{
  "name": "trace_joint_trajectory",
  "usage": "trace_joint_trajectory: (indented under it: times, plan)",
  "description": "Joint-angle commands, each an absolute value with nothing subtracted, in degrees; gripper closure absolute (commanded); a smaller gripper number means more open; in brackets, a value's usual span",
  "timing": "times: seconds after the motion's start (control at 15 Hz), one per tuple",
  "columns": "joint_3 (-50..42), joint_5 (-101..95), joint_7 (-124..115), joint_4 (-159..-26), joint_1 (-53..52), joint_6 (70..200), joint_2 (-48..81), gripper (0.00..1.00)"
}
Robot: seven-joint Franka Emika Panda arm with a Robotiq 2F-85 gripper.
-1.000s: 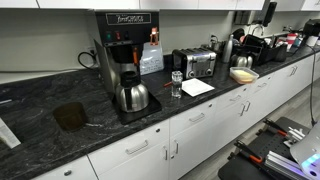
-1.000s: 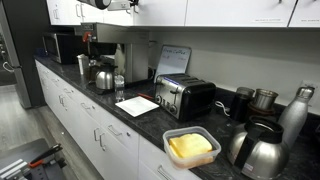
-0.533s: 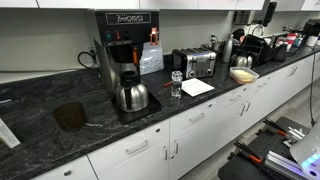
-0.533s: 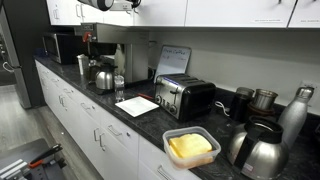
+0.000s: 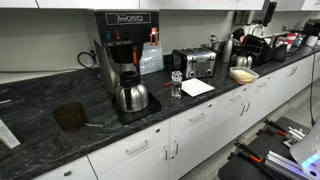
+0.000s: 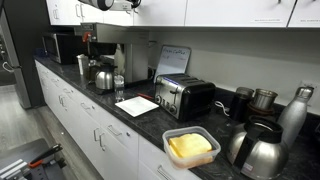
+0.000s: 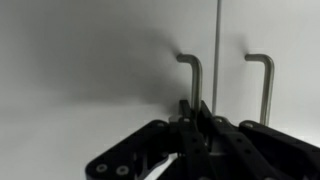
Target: Open the right cupboard door above the coffee machine
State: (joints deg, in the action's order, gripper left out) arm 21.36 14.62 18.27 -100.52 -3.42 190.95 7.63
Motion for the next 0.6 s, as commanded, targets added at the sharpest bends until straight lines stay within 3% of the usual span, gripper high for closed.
trace_joint_trajectory:
  times: [0.0, 0.53]
  plan:
    - [25.34, 14.2, 18.04, -98.89, -1.91, 188.95, 6.03, 0.98]
    - [28.41, 18.43, 19.98, -103.03, 0.01, 183.67, -0.25, 0.98]
